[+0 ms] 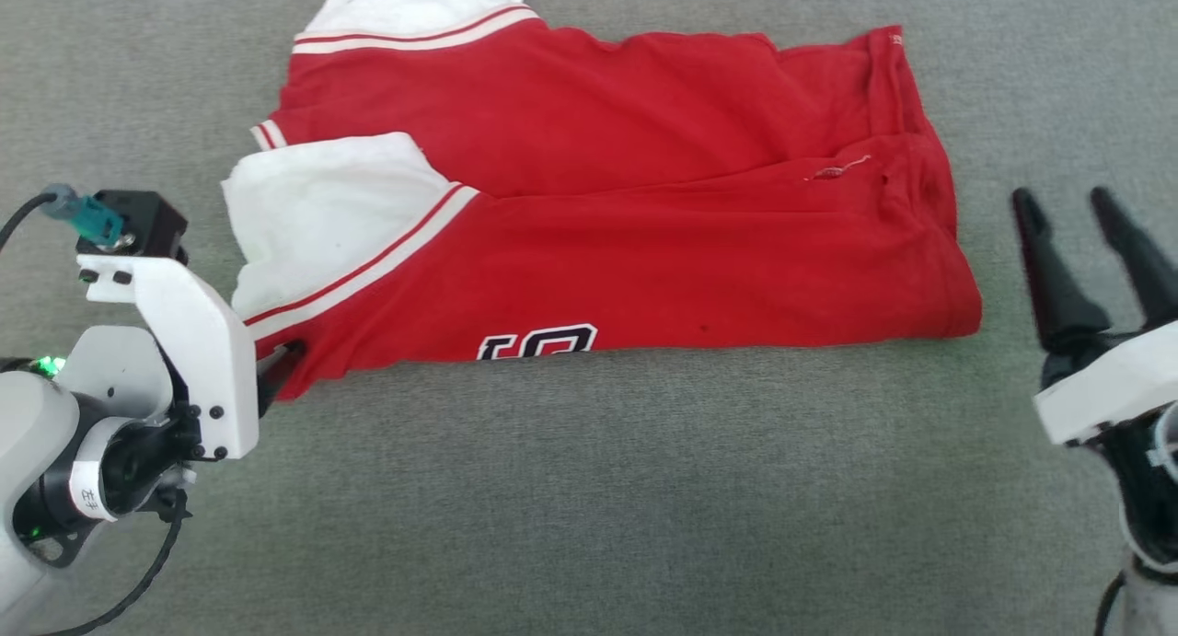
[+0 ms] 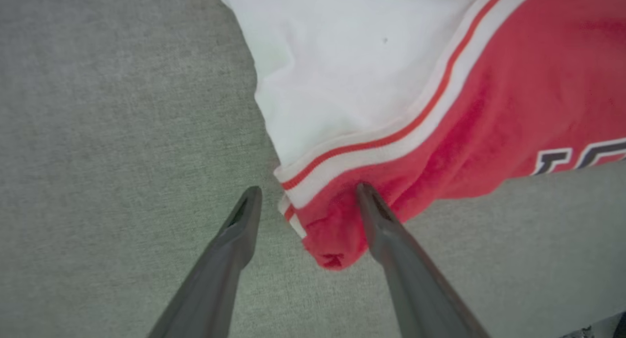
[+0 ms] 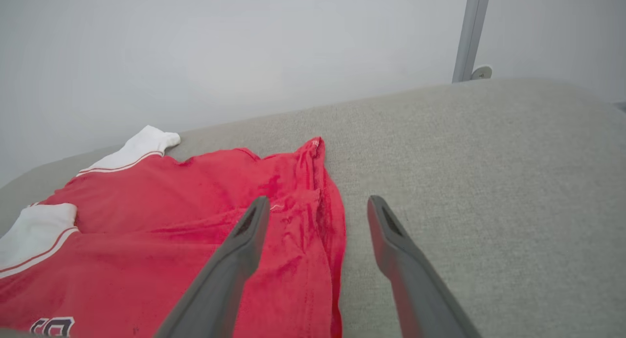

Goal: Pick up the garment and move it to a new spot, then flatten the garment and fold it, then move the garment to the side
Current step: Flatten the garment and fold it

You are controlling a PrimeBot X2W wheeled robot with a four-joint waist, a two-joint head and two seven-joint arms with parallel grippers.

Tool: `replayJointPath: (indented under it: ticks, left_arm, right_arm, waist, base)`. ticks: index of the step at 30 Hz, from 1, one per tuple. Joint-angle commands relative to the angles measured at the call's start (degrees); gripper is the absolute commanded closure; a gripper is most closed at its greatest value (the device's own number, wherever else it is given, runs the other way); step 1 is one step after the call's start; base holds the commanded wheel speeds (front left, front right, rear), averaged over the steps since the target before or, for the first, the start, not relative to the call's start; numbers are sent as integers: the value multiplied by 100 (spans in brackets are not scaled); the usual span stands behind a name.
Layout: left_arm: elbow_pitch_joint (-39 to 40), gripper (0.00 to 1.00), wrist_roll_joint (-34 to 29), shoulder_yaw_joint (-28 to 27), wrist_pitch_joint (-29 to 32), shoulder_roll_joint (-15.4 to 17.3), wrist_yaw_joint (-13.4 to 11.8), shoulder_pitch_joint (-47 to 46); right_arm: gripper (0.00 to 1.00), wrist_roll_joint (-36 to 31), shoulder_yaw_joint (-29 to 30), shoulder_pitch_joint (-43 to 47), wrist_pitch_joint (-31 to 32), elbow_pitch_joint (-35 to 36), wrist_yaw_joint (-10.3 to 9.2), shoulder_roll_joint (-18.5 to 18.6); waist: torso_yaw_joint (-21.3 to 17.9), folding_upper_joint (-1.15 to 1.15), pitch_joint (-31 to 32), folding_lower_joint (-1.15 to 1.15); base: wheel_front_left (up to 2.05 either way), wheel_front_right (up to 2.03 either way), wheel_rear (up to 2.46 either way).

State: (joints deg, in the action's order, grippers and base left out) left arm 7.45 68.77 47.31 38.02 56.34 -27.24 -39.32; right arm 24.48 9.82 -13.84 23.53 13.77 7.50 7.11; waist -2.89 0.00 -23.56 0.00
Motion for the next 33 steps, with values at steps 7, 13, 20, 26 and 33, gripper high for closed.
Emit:
replayJointPath:
  ticks: [7,13,20,26,33]
  left_arm:
    - [-1069,0,257,-7,-212,-452,299,137]
    - [-1747,100,419,144,-34,-846,632,114]
    - [-1979,100,361,202,-99,-1175,883,-94]
    - [-2072,100,354,262,-90,-1348,949,-136]
    - [-2160,100,349,293,-114,-1515,1028,-187]
  right_arm:
    - [0,73,-241,150,388,-213,-2,-8]
    - [0,97,-434,-64,901,-726,-2,171]
    - [0,141,-621,-595,1673,-1517,-2,336]
    - [0,95,-972,-929,2470,-2269,-1,371]
    - [100,107,-1426,-1014,3567,-2717,4,596]
  waist:
    - [-163,0,-145,0]
    - [-134,0,-205,0]
    - [60,0,-294,0]
    - [173,0,-337,0]
    - [300,0,-325,0]
  base:
    - [0,0,0]
    - [0,0,0]
    - [0,0,0]
    - [0,0,0]
    - [0,0,0]
